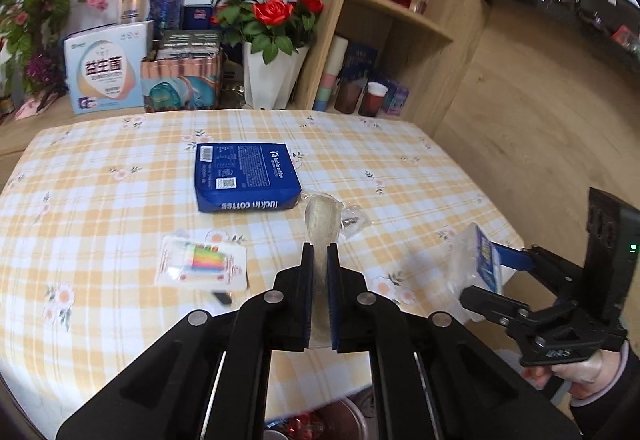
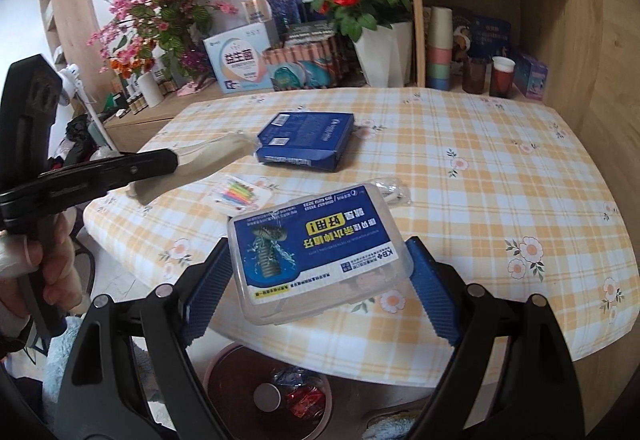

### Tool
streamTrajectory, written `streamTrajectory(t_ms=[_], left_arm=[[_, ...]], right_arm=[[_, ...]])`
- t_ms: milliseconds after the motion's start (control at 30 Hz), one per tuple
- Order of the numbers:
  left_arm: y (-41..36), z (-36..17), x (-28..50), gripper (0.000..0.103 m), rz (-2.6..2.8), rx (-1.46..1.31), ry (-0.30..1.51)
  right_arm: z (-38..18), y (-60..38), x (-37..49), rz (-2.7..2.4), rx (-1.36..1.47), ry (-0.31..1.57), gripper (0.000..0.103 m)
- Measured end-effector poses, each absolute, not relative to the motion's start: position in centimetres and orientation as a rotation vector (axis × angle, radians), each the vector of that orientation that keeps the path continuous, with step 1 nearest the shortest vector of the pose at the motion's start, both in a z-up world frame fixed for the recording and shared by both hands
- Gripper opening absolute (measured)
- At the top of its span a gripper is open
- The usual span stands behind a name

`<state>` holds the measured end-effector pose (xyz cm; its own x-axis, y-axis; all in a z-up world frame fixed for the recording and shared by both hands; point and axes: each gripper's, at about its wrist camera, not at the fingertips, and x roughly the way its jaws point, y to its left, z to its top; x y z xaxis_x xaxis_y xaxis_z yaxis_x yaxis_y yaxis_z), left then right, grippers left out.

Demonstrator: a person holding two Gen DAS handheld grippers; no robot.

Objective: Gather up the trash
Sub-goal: 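Carry both over the brown bin and open the left tool to drop the packet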

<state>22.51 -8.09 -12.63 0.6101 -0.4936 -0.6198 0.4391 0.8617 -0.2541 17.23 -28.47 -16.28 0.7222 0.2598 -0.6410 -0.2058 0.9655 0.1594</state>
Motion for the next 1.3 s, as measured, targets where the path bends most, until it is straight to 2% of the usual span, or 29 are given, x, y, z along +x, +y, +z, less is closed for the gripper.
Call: streamTrajectory(t_ms=[233,500,1133,1200,1267,1300], left_arm=[[-5.2,-11.1,15.7,0.007,-0.533,-0.107,0.697],[-3.2,-11.6,10.0,0.007,-0.530,-0.123,0.715],[-4.4,-17.5,8.0,0.008,-0.572,-0.123,0.877],[-4.5,-18.1,8.0,0.020,-0.580,-0.118,0.887],[-4.6,-18.3,8.1,0.050,-0.578,-0.112,0.881],[-4.4,-18.2,8.0,0.054,-0.563,-0.104,0.867]], right_arm=[[-15.1,-26.7,14.3,0.292,0.070,0.694,0.085],[-14.5,-24.2,11.0,0.343,0.042,0.673,0.085],[-15.6,-24.1,8.9,0.341,0.054,0.680,0.085],[-15.8,-24.3,9.0,0.337,0.058,0.687,0.085],[-16.0,-24.4,9.0,0.335,0.060,0.692,0.085],[-16.1,-24.3,9.0,0.335,0.058,0.695,0.085]])
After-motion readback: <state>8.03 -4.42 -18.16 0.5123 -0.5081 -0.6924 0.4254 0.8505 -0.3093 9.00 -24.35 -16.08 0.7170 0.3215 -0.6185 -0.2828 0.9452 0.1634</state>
